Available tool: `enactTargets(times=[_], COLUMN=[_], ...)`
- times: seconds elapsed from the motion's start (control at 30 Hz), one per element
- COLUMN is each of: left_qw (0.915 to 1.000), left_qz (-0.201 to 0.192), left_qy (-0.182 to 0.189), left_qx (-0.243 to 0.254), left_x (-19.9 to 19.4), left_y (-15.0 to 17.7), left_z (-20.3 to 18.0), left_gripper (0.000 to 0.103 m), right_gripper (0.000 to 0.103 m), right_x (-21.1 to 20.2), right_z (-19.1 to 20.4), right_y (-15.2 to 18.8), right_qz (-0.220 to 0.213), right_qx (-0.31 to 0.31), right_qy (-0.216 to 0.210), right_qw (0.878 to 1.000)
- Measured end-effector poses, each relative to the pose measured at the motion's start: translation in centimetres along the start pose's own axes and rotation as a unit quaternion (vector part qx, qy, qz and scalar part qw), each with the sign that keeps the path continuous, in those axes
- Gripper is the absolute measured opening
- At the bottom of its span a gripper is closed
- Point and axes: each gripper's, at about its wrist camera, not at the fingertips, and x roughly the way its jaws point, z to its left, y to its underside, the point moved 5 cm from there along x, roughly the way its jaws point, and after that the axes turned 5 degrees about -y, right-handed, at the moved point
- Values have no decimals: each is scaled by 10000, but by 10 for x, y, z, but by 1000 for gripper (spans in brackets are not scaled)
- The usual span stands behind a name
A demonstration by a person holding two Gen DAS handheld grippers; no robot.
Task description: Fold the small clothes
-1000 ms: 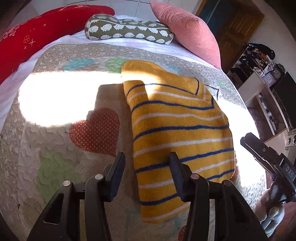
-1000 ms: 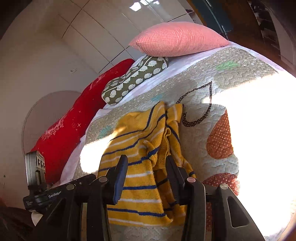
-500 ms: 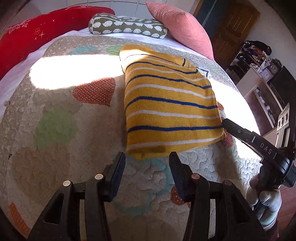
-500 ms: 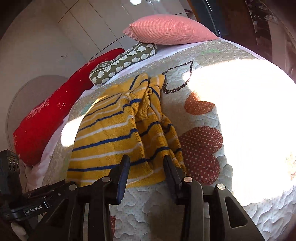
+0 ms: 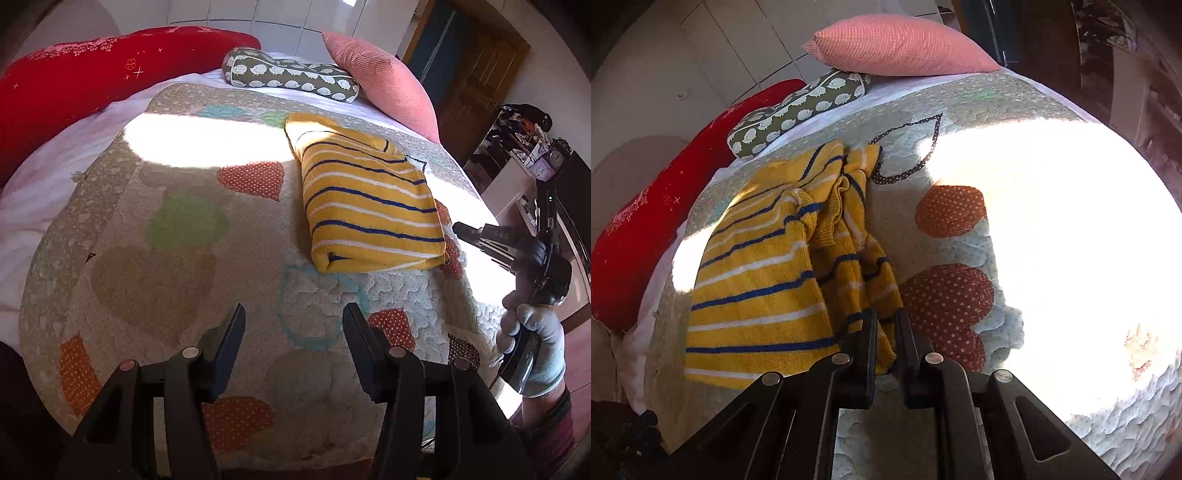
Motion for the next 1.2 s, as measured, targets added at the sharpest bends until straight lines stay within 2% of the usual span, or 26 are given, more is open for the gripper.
enactTargets(times=[0.07,0.13,0.23,0.3,0.33,0.37,0.4,0.43,0.47,0.53,0.63,0.67,0.7,0.77,0.87,1.03,1.13,1.17,1.2], left_qw=[9999,9998,9997,9998,9999,9999,9998,9997,9995,9989,9986,9988,9989,9987,9985,9980,9980,9981,9981], left_qz=[-84,-145,-169,-124,-86,-56,-43,-47,-81,-169,-217,-205,-197,-195,-169,-173,-152,-135,-130], left_qy=[-91,-149,-181,-126,-114,-133,-171,-217,-276,-408,-464,-443,-430,-458,-520,-582,-601,-586,-578], left_qx=[-4,24,47,18,13,22,52,87,112,144,103,82,69,41,8,153,158,145,145], left_x=[-3,-4,-4,-3,-1,0,1,1,0,-2,-3,-2,-2,0,0,-5,-4,-3,-2], left_y=[1,1,2,4,6,8,9,11,12,13,15,15,15,15,15,20,21,21,22], left_z=[3,4,6,9,12,14,16,18,20,25,29,29,28,26,23,15,16,18,18], left_gripper=[55,55,55,55,55,55,55,55,55,56,59,60,60,60,60,60,60,60,60], right_gripper=[11,11,11,14,16,16,4,0,0,0,0,3,11,11,11,11,11,11,11], right_x=[-13,-10,21,53,70,86,96,100,97,86,56,47,39,25,13,29,48,59,72], right_z=[12,35,68,76,71,56,40,27,16,7,15,18,22,34,71,150,177,177,169], right_y=[-22,-41,-57,-57,-53,-47,-41,-37,-35,-31,-24,-19,-14,-5,6,32,54,61,71], right_qz=[-295,-361,-47,410,682,853,910,822,626,457,237,236,236,194,229,637,1027,1266,1480], right_qx=[129,46,110,355,506,573,621,815,1127,1448,1065,897,741,564,198,-466,-776,-765,-773], right_qy=[-385,-720,-1375,-1773,-1703,-1012,-546,-552,-793,-960,-609,-402,-272,-488,-1119,-2095,-2276,-2224,-1934], right_qw=[9987,9967,9904,9827,9817,9895,9924,9917,9885,9837,9922,9949,9966,9970,9933,9746,9652,9637,9668])
